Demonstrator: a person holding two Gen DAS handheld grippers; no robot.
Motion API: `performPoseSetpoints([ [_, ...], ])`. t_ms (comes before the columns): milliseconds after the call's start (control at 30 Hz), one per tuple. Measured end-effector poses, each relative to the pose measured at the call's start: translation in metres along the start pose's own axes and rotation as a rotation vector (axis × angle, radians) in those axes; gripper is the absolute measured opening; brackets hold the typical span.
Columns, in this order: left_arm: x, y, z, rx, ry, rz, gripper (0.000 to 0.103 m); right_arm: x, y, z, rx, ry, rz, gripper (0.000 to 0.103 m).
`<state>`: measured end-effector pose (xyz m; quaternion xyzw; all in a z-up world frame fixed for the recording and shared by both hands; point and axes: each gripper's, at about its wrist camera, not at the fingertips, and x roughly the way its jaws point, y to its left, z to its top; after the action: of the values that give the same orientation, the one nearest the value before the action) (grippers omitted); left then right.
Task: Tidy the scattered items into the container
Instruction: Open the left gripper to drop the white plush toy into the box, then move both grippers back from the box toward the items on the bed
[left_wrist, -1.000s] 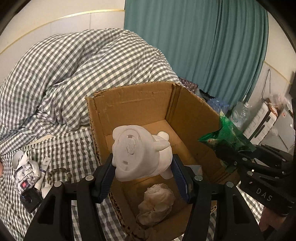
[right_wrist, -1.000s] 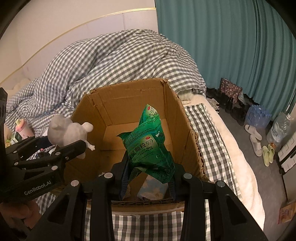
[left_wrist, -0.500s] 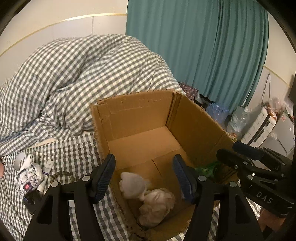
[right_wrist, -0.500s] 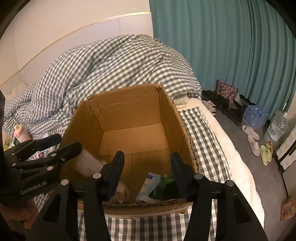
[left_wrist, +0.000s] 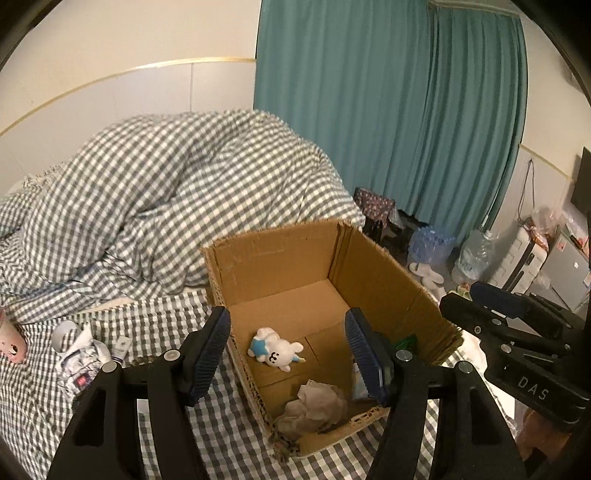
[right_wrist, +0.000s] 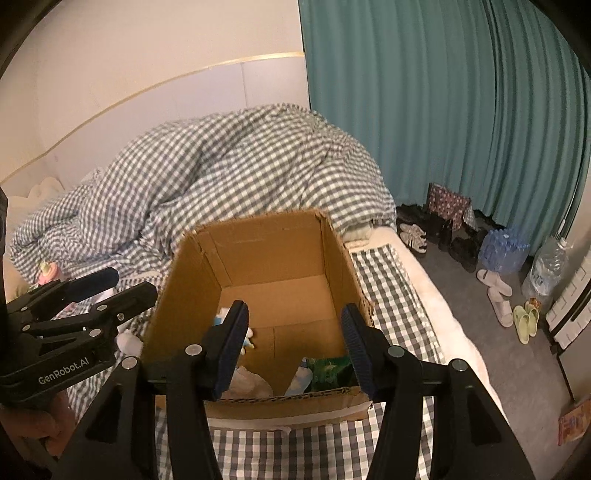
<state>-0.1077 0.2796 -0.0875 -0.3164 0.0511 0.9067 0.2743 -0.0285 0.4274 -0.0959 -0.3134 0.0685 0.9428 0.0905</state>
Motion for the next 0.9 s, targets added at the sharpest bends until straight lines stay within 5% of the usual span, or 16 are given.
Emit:
performPoseSetpoints([
  [900, -0.160, 0.018, 0.007, -0.022, -0.221, 0.065, 0.067, -0.141, 0.074, 0.019, -0.081, -0.231, 0.042, 0.052],
])
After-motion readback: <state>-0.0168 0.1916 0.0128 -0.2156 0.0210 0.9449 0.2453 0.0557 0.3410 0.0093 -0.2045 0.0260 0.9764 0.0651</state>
